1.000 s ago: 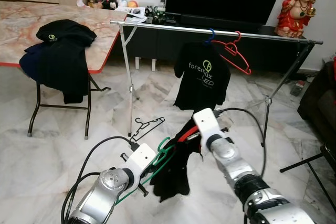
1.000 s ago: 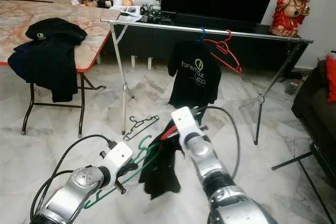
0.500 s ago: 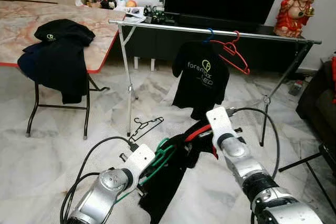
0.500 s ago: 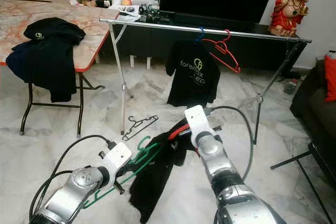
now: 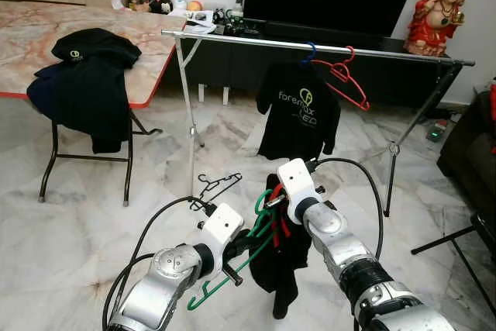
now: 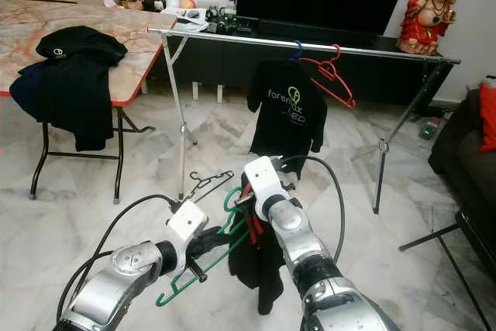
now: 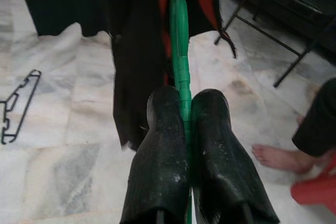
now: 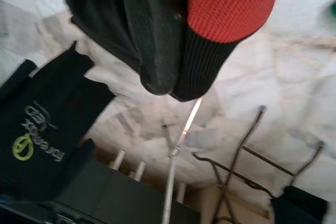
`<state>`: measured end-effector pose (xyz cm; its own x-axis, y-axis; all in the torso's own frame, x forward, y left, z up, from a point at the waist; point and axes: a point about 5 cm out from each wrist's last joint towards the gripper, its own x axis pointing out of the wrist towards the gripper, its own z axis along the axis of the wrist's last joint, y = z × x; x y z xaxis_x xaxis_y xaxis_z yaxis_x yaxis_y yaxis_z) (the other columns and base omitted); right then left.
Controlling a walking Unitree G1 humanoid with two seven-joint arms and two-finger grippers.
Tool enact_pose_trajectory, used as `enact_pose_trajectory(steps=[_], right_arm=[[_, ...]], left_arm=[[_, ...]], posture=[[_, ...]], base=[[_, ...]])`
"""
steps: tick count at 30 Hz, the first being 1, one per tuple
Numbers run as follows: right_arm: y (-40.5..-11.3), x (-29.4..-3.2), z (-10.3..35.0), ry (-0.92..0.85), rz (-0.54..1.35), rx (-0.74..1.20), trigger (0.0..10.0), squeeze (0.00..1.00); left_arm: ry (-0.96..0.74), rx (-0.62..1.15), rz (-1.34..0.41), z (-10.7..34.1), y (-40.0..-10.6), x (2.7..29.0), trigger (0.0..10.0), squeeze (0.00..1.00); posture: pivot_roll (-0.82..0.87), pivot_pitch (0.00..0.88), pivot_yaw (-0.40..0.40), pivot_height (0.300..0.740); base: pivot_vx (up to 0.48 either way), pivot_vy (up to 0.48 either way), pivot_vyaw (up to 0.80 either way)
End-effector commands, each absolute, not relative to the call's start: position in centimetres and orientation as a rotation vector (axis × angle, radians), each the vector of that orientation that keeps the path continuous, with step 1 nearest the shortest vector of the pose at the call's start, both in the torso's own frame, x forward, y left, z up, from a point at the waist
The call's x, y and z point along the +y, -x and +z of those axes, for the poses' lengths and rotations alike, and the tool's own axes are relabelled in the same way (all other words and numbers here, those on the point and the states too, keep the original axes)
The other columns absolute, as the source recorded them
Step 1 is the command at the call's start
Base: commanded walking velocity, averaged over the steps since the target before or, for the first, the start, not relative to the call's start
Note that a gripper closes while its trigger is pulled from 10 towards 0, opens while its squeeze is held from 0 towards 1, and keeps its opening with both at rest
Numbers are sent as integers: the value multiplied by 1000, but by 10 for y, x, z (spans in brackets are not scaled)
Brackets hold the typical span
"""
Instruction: Hang hanger
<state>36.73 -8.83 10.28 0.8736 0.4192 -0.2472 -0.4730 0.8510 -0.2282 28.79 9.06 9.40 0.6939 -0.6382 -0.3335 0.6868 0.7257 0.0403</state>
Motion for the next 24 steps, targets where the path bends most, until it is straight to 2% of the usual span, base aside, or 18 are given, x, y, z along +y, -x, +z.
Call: enact_pose_trajectory(steps=[1, 6, 9, 13, 15, 18, 24], right_arm=[[-368, -78, 116, 270, 534, 120, 10000, 0], [-362, -63, 128, 138, 666, 58, 10000, 0], [-356, -63, 129, 149, 748, 40, 10000, 0], [-352, -75, 121, 237, 782, 81, 10000, 0], [-354, -95, 113, 320, 727, 149, 10000, 0], [-357, -114, 110, 354, 664, 189, 10000, 0], [-353, -120, 119, 309, 737, 132, 10000, 0]], left_arm=[[-166, 280, -729, 98, -292, 88, 10000, 0], [-137, 278, -733, 99, -295, 83, 10000, 0], [-121, 274, -732, 99, -295, 80, 10000, 0], [-111, 259, -698, 99, -298, 80, 10000, 0], [-109, 254, -667, 99, -301, 82, 10000, 0], [-106, 259, -653, 98, -303, 85, 10000, 0], [-106, 265, -656, 96, -302, 84, 10000, 0]], posture=[[146, 0, -126, 740], [140, 0, -124, 740], [137, 0, -123, 740], [137, 0, -126, 740], [136, 0, -126, 740], [133, 0, -125, 740], [129, 0, -118, 740]], base=[[0, 0, 0], [0, 0, 0], [0, 0, 0], [0, 0, 0], [0, 0, 0], [0, 0, 0], [0, 0, 0]])
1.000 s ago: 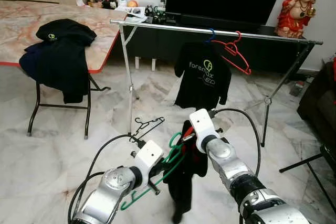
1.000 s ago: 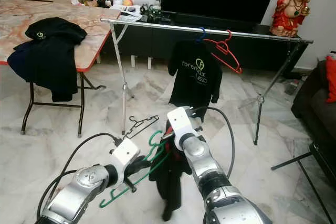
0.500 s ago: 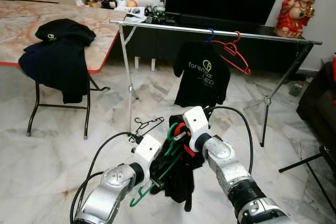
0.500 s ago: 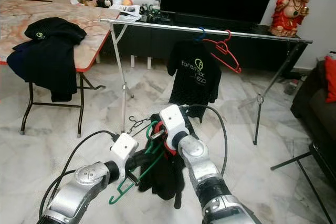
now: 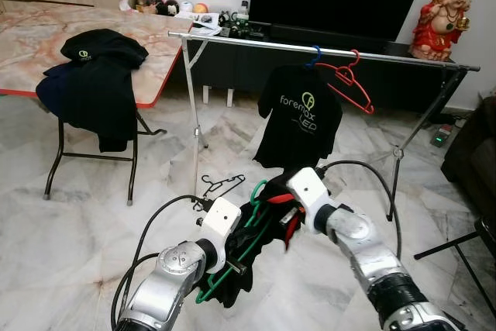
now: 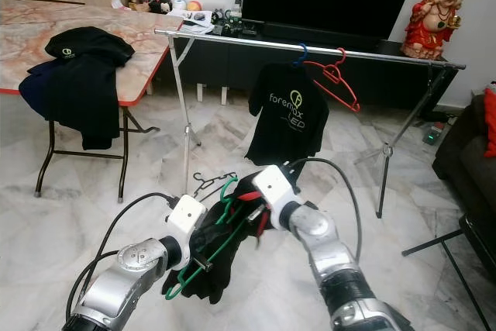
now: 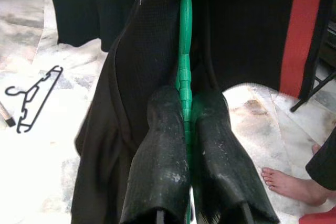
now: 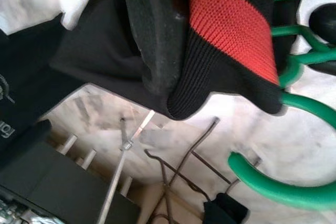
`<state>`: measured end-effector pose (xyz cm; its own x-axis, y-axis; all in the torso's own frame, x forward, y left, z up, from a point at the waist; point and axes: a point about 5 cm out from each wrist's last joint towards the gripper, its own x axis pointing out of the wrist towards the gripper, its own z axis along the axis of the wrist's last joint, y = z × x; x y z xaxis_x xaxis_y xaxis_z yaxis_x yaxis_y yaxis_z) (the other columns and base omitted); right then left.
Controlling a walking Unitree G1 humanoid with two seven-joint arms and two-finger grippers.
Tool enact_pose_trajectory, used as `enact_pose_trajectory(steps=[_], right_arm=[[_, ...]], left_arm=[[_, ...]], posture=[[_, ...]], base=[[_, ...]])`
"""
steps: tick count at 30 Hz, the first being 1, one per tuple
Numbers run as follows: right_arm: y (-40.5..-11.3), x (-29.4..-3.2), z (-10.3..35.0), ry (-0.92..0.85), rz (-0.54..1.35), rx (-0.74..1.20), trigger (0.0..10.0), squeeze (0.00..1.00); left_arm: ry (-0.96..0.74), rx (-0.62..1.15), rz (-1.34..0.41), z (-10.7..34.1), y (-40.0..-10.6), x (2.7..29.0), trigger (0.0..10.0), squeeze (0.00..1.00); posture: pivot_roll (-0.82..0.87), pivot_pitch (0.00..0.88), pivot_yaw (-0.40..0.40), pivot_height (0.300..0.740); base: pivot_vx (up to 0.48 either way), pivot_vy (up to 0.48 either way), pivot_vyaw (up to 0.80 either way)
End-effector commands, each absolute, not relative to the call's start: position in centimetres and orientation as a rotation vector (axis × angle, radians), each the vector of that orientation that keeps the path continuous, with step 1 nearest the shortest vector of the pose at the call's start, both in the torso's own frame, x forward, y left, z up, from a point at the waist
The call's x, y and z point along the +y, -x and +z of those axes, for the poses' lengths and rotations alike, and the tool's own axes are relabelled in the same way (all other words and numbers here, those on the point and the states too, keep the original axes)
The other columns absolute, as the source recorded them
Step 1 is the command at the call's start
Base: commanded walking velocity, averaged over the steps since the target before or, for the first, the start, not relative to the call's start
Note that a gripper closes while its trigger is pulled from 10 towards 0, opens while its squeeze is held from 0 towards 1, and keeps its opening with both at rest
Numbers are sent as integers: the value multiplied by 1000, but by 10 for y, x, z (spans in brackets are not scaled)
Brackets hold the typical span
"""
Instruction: Hang hanger
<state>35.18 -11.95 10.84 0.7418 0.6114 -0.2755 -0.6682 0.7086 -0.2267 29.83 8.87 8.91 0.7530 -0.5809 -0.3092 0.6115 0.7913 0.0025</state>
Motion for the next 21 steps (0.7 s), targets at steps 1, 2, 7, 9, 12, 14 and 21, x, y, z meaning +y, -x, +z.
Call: enact_pose_trajectory(steps=[1, 2, 7, 9, 12, 14, 21], right_arm=[[-349, -118, 122, 309, 785, 112, 10000, 0], [-345, -115, 126, 316, 853, 80, 10000, 0], [-331, -110, 131, 334, 1025, 30, 10000, 0], [-324, -103, 132, 326, 1100, 22, 10000, 0], [-311, -93, 128, 346, 1212, 26, 10000, 0], [-314, -94, 125, 379, 1174, 36, 10000, 0], [-353, -135, 132, 478, 723, 87, 10000, 0]], left_arm=[[-105, 264, -656, 95, -302, 84, 10000, 0], [-103, 264, -656, 95, -303, 84, 10000, 0], [-102, 267, -662, 94, -302, 84, 10000, 0], [-103, 269, -663, 93, -302, 84, 10000, 0], [-101, 268, -664, 93, -302, 84, 10000, 0], [-99, 265, -666, 94, -302, 83, 10000, 0], [-101, 270, -673, 92, -300, 86, 10000, 0]], posture=[[129, 0, -118, 740], [129, 0, -117, 740], [127, 0, -114, 740], [125, 0, -113, 740], [133, 0, -115, 740], [137, 0, -115, 740], [130, 0, -115, 740]], base=[[0, 0, 0], [0, 0, 0], [0, 0, 0], [0, 0, 0], [0, 0, 0], [0, 0, 0], [0, 0, 0]])
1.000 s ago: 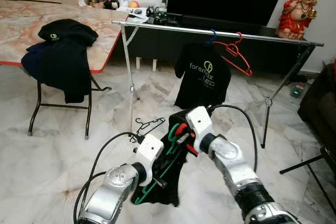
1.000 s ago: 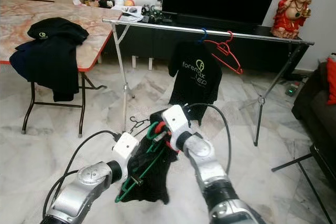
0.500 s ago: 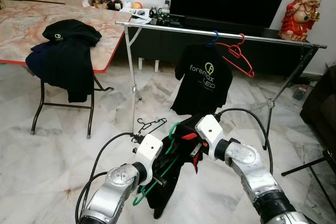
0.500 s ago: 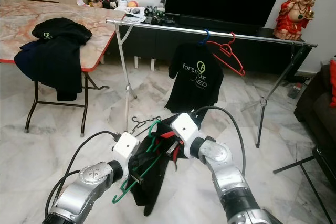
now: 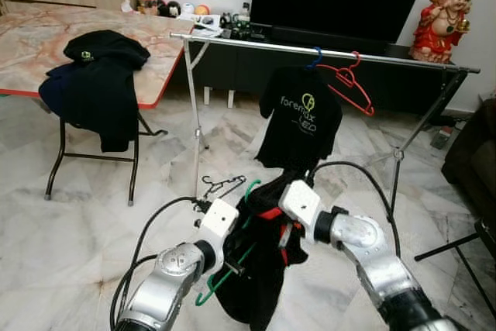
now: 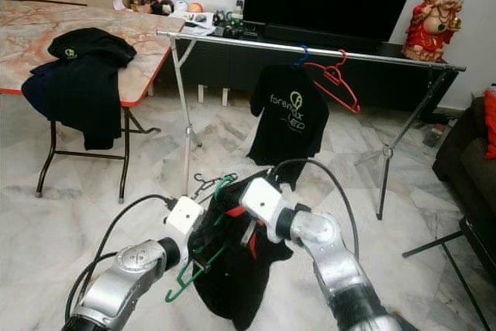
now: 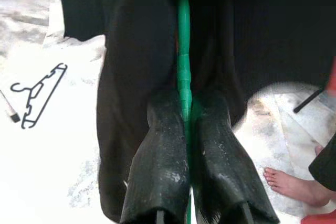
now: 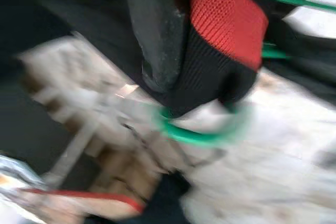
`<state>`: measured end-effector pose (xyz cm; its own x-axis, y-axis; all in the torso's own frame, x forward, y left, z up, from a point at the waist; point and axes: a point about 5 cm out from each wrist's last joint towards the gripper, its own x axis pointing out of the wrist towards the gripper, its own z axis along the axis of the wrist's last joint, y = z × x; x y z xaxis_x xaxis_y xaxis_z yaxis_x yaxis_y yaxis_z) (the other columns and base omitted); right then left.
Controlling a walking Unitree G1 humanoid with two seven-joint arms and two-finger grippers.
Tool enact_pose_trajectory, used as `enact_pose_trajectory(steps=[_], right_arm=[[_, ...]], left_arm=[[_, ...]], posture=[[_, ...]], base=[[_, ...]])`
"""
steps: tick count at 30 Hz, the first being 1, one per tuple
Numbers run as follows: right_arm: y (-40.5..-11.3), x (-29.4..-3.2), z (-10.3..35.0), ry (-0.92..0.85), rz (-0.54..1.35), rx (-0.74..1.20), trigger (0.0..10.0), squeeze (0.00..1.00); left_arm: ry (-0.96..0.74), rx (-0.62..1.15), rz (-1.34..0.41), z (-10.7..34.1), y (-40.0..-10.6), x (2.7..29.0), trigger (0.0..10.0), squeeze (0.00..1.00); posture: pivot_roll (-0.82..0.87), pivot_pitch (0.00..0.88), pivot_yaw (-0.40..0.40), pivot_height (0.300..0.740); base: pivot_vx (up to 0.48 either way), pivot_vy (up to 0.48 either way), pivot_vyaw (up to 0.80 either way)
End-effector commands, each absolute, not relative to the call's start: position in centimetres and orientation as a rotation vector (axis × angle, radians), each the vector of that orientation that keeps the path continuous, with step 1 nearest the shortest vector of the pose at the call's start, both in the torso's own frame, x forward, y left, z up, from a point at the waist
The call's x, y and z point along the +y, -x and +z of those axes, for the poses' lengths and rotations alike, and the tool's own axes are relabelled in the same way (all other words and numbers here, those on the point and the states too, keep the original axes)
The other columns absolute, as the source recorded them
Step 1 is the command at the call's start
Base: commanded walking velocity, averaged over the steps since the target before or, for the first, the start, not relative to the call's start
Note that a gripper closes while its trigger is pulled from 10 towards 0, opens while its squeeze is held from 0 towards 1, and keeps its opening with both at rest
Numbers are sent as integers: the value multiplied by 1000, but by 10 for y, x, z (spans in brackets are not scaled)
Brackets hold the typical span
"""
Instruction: Hang hanger
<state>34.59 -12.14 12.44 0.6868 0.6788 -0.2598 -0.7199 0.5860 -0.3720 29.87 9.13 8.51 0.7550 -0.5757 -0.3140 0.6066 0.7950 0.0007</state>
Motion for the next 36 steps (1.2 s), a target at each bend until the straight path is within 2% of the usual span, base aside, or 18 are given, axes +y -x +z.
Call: enact_pose_trajectory(steps=[1, 10, 12, 14, 15, 18, 21, 23, 28, 31, 35, 36], right_arm=[[-355, -138, 136, 467, 701, 77, 10000, 0], [-361, -140, 145, 498, 642, 0, 10000, 0], [-374, -157, 157, 510, 478, -24, 10000, 0], [-376, -161, 161, 511, 438, -30, 10000, 0], [-383, -174, 167, 513, 327, -12, 10000, 0], [-387, -185, 171, 526, 235, 4, 10000, 0], [-389, -185, 171, 519, 225, 2, 10000, 0], [-388, -173, 169, 521, 285, -16, 10000, 0], [-386, -161, 163, 514, 353, -21, 10000, 0], [-386, -156, 161, 510, 382, -18, 10000, 0], [-383, -144, 157, 500, 441, -19, 10000, 0], [-382, -141, 155, 493, 446, -21, 10000, 0]], left_arm=[[-100, 271, -674, 92, -300, 86, 10000, 0], [-99, 271, -683, 91, -299, 83, 10000, 0], [-98, 270, -680, 91, -299, 84, 10000, 0], [-98, 270, -679, 91, -299, 85, 10000, 0], [-100, 275, -686, 90, -299, 86, 10000, 0], [-100, 280, -713, 89, -296, 85, 10000, 0], [-98, 293, -776, 88, -290, 81, 10000, 0], [-101, 329, -889, 85, -279, 77, 10000, 0], [-123, 368, -1018, 83, -267, 76, 10000, 0], [-126, 363, -1020, 83, -267, 77, 10000, 0], [-160, 330, -883, 86, -283, 82, 10000, 0], [-173, 324, -804, 86, -291, 85, 10000, 0]], posture=[[127, 0, -114, 740], [137, 0, -120, 740], [135, 0, -120, 740], [135, 0, -120, 740], [134, 0, -120, 740], [136, 0, -121, 740], [139, 0, -121, 740], [138, 0, -119, 740], [140, 0, -120, 740], [140, 0, -119, 740], [140, 0, -119, 740], [137, 0, -118, 740]], base=[[0, 0, 0], [0, 0, 0], [0, 0, 0], [0, 0, 0], [0, 0, 0], [0, 0, 0], [0, 0, 0], [0, 0, 0], [0, 0, 0], [0, 0, 0], [0, 0, 0], [0, 0, 0]])
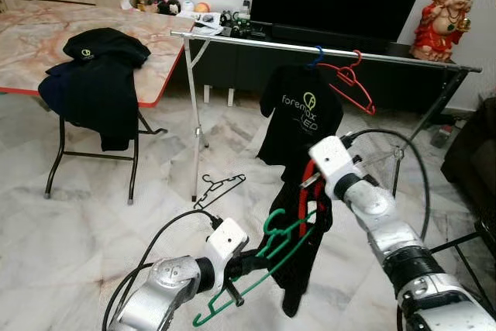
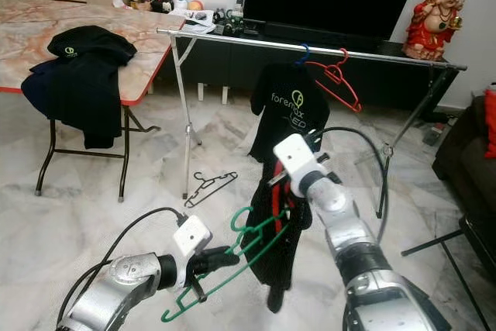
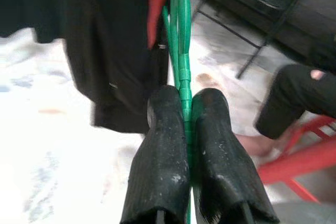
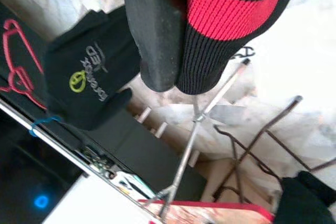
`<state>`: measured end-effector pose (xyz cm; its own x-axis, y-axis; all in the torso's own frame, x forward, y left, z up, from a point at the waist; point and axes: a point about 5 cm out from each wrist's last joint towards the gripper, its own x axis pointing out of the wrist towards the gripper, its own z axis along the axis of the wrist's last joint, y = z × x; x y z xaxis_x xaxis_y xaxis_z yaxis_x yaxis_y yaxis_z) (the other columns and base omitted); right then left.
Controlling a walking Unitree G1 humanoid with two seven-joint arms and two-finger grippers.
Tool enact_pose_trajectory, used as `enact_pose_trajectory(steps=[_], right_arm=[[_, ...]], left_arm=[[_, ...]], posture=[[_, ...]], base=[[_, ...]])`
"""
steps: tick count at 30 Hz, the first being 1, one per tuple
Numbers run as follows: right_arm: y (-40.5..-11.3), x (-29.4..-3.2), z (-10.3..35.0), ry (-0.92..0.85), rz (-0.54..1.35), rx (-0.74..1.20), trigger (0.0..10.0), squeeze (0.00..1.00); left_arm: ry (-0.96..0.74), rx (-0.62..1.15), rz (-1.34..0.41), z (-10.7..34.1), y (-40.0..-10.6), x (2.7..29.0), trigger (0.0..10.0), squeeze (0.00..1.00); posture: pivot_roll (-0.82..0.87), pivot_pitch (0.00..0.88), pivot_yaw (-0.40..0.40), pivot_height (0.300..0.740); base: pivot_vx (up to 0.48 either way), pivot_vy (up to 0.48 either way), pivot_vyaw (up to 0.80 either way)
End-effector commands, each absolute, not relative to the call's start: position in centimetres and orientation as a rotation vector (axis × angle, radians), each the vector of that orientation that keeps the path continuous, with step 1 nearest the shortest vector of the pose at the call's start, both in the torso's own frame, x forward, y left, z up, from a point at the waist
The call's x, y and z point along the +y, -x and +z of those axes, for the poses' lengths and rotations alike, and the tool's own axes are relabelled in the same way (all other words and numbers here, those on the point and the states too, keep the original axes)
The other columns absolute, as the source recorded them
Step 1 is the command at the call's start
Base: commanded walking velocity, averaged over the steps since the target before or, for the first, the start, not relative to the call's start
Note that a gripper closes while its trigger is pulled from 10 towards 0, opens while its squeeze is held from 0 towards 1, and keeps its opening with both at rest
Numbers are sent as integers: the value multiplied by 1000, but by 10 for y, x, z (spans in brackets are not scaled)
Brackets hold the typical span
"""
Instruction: Hang hanger
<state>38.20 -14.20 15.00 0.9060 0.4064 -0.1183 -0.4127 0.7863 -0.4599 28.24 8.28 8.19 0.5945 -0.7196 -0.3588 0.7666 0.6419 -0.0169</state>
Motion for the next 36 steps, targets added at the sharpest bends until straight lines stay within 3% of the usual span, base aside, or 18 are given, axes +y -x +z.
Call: enact_pose_trajectory(steps=[1, 8, 19, 25, 36], right_arm=[[-382, -141, 155, 493, 446, -21, 10000, 0], [-380, -138, 149, 451, 413, -3, 10000, 0], [-388, -161, 150, 462, 221, 44, 10000, 0], [-387, -157, 149, 456, 232, 42, 10000, 0], [-385, -153, 137, 497, 196, 91, 10000, 0]], left_arm=[[-173, 324, -804, 86, -291, 85, 10000, 0], [-178, 360, -668, 85, -299, 94, 10000, 0], [-224, 400, -709, 77, -292, 96, 10000, 0], [-229, 391, -707, 80, -293, 96, 10000, 0], [-216, 254, -594, 101, -308, 103, 10000, 0]], posture=[[137, 0, -118, 740], [136, 0, -116, 740], [142, 0, -122, 740], [143, 0, -122, 740], [144, 0, -121, 740]], base=[[0, 0, 0], [0, 0, 0], [0, 0, 0], [0, 0, 0], [0, 0, 0]])
